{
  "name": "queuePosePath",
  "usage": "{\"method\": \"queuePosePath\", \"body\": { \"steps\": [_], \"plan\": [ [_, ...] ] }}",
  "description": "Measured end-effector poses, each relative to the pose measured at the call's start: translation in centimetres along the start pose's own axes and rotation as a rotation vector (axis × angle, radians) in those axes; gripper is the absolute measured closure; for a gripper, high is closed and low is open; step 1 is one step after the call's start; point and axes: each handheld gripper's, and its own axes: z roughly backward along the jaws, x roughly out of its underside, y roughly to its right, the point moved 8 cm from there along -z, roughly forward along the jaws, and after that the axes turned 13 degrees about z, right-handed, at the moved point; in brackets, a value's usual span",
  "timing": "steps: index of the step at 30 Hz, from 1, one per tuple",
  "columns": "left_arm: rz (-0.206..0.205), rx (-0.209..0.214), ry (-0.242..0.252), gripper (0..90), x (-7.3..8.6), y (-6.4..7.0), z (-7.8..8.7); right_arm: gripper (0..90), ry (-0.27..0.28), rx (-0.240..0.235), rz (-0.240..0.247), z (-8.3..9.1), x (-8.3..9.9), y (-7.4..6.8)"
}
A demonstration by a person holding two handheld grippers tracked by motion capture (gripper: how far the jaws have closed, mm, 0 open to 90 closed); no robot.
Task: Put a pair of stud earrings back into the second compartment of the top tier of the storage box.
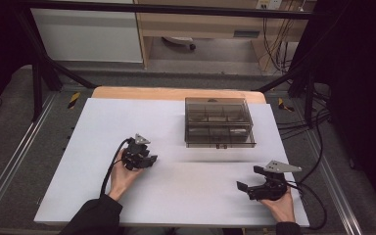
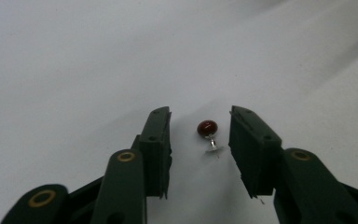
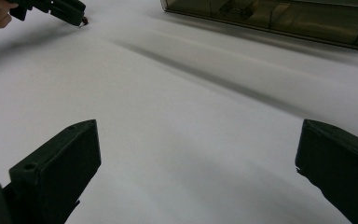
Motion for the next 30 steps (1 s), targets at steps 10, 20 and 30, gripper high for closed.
{"method": "queuePosePath", "body": {
  "steps": [10, 20, 30],
  "plan": [
    [-0.007, -0.01, -0.002, 72.3, 0.19, 0.35, -0.3, 0.6, -0.001, -0.002, 0.002, -0.01, 0.01, 0.01],
    [-0.028, -0.029, 0.002, 78.5, 0.33, 0.71, -0.33, 0.6, -0.001, -0.003, 0.0, 0.01, 0.0, 0.0],
    [-0.034, -0.03, 0.006, 81.6, 0.29, 0.71, -0.22, 0.6, 0.0, -0.004, 0.0, 0.0, 0.0, 0.0]
  ]
}}
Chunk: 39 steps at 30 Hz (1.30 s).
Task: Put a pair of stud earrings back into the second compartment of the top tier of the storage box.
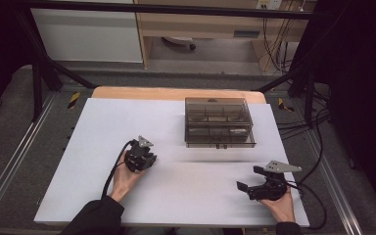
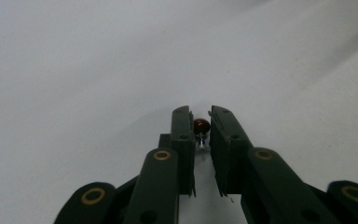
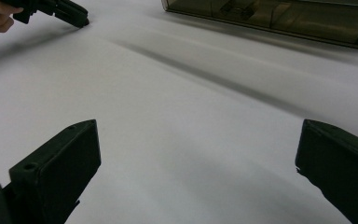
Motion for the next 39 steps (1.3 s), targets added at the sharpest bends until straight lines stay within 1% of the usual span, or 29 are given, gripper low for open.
{"method": "queuePosePath", "body": {
  "steps": [5, 12, 18, 19, 24, 25, 31, 35, 36, 38, 39],
  "plan": [
    [0.0, 0.002, 0.002, 81.7, 0.0, 0.0, 0.0, 0.6, 0.001, 0.0, 0.0, 0.0, 0.0, 0.0],
    [0.003, 0.006, 0.019, 81.8, -0.3, -0.1, 0.5, 0.6, 0.0, -0.001, -0.001, 0.0, 0.0, 0.0],
    [-0.001, 0.022, 0.03, 81.8, -0.6, 0.1, 1.1, 0.6, 0.002, 0.0, -0.002, 0.0, 0.0, 0.0],
    [0.004, 0.032, 0.039, 81.8, -0.7, 0.3, 1.3, 0.6, 0.0, -0.001, -0.001, 0.0, 0.0, 0.0],
    [-0.001, 0.042, 0.044, 81.8, -0.8, 0.6, 1.7, 0.6, 0.0, -0.002, -0.002, 0.0, 0.0, 0.0],
    [0.002, 0.051, 0.046, 81.8, -0.9, 0.8, 1.9, 0.6, 0.0, -0.002, -0.002, 0.0, 0.0, 0.0],
    [-0.001, 0.072, 0.054, 81.9, -1.3, 1.5, 2.5, 0.6, 0.0, -0.001, -0.003, 0.0, 0.0, 0.0],
    [-0.012, 0.093, 0.066, 81.9, -1.7, 2.3, 3.1, 0.6, -0.002, -0.001, -0.004, 0.0, 0.0, -0.1],
    [-0.012, 0.093, 0.066, 81.8, -1.7, 2.3, 3.1, 0.6, -0.002, -0.001, -0.004, 0.0, 0.0, -0.1],
    [-0.02, 0.105, 0.068, 81.9, -1.9, 2.9, 3.5, 0.6, -0.004, -0.001, -0.005, -0.1, 0.0, -0.1],
    [-0.02, 0.105, 0.068, 81.9, -1.9, 2.9, 3.5, 0.6, -0.004, -0.001, -0.004, -0.1, 0.0, -0.1]
  ]
}}
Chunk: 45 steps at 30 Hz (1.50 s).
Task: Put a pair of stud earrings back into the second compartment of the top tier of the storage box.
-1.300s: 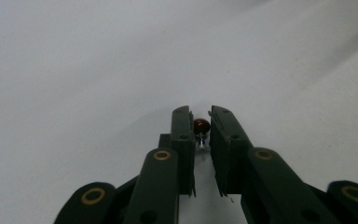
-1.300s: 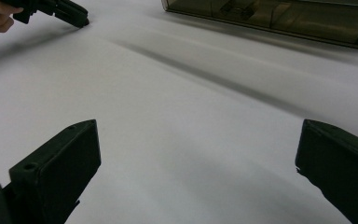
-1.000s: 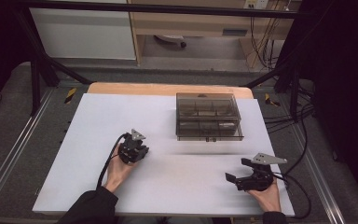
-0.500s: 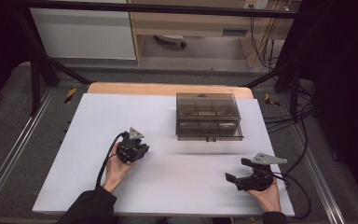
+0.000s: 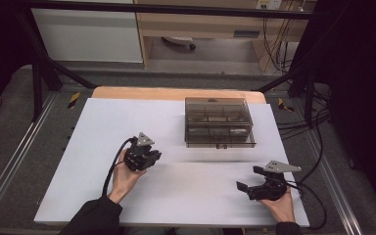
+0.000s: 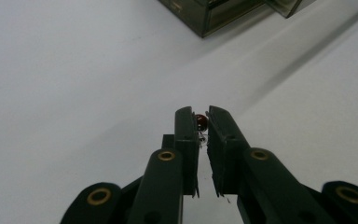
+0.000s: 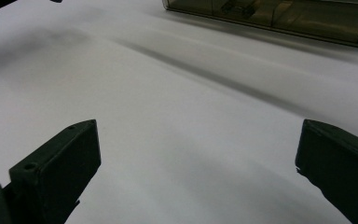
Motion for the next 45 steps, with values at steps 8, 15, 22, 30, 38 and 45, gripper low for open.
{"method": "queuePosePath", "body": {
  "steps": [8, 15, 22, 30, 38, 45],
  "plan": [
    [-0.043, 0.033, 0.006, 81.9, -0.8, 2.2, 0.6, 0.6, 0.001, 0.002, 0.001, 0.0, 0.0, 0.0],
    [-0.068, 0.062, 0.014, 81.9, -1.6, 3.9, 0.9, 0.6, 0.0, 0.002, 0.001, 0.0, 0.0, 0.0],
    [-0.087, 0.09, 0.022, 81.9, -2.9, 5.5, 0.9, 0.6, 0.0, 0.002, 0.002, 0.0, 0.0, 0.0],
    [-0.121, 0.115, 0.028, 81.9, -4.6, 7.8, 1.1, 0.6, 0.001, 0.001, 0.002, 0.0, 0.0, 0.0],
    [-0.144, 0.126, 0.025, 81.9, -6.0, 9.5, 0.5, 0.6, 0.001, 0.001, 0.001, 0.0, 0.0, 0.0],
    [-0.15, 0.138, 0.022, 81.9, -7.1, 10.6, -0.2, 0.6, 0.002, 0.002, 0.003, 0.1, 0.0, 0.0]
  ]
}}
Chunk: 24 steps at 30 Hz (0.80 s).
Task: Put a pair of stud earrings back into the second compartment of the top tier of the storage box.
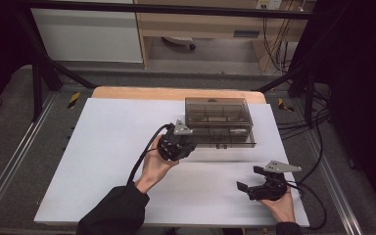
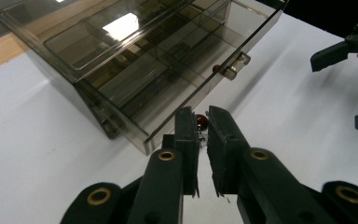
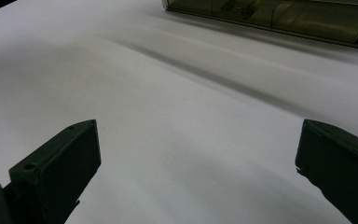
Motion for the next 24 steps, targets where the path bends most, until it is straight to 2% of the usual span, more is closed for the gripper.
{"method": "queuePosePath", "body": {
  "steps": [9, 17, 24],
  "plan": [
    [-0.013, 0.01, 0.0, 81.9, -1.7, 1.4, -1.1, 0.6, 0.0, -0.001, 0.002, 0.0, 0.0, 0.0],
    [-0.02, 0.01, -0.005, 81.9, -3.4, 2.6, -2.9, 0.6, 0.002, -0.003, 0.0, 0.1, 0.0, 0.0],
    [-0.024, 0.006, -0.006, 81.9, -4.3, 3.1, -4.3, 0.6, 0.005, -0.003, -0.002, 0.1, -0.1, 0.0]
  ]
}}
